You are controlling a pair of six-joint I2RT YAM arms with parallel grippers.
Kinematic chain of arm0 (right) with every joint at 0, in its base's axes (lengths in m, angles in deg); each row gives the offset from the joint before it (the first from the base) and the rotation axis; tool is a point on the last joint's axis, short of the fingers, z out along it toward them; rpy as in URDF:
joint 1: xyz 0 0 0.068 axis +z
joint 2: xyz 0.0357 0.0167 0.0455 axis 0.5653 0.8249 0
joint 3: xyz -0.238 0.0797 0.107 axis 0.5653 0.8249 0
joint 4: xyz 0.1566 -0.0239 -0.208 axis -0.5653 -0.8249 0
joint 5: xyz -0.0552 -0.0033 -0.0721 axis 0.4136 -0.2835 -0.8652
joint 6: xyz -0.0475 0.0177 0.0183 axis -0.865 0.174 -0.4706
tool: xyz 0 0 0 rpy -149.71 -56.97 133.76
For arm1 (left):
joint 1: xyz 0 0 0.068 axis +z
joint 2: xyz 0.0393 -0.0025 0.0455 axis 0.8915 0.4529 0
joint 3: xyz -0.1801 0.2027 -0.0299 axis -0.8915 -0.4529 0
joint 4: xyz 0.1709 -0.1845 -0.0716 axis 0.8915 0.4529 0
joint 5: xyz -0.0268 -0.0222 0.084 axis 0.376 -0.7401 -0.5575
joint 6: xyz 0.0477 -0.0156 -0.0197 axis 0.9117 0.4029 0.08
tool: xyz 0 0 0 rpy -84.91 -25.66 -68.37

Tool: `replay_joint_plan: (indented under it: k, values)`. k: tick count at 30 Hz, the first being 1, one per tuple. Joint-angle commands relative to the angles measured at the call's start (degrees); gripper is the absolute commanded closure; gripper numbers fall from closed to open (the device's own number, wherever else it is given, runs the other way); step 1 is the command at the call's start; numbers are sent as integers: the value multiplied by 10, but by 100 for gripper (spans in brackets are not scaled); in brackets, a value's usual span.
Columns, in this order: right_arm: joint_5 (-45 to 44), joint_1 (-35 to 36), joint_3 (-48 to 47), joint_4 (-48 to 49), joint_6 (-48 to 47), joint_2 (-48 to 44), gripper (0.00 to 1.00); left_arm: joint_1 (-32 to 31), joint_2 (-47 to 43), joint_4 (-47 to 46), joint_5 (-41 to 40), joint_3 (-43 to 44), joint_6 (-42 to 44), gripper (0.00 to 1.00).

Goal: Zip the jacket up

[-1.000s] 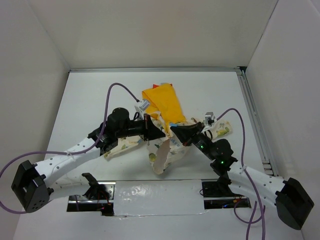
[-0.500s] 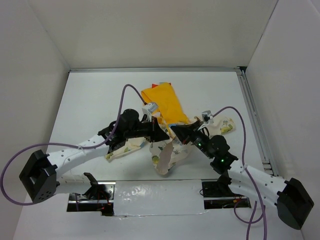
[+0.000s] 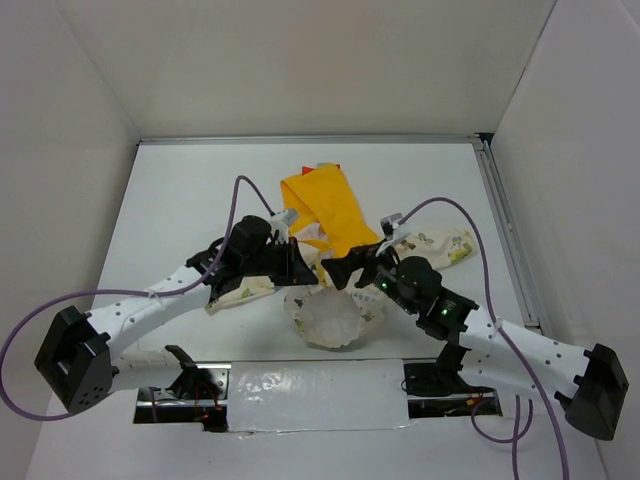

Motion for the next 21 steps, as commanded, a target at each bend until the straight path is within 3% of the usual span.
replay_joint_plan:
  k: [1, 9, 17, 21]
  values:
    - [-106, 49, -72, -117, -66, 24, 0, 27, -14, 24, 10, 15, -19, 100]
    - [-346, 247, -183, -296, -107, 136, 0, 55, 3, 67, 32, 58, -13, 100]
    - [-401, 277, -254, -364, -72, 256, 1, 59, -3, 75, 39, 73, -7, 100]
    - [-419, 277, -276, -373, -72, 290, 11, 60, -9, 69, 46, 66, -4, 100]
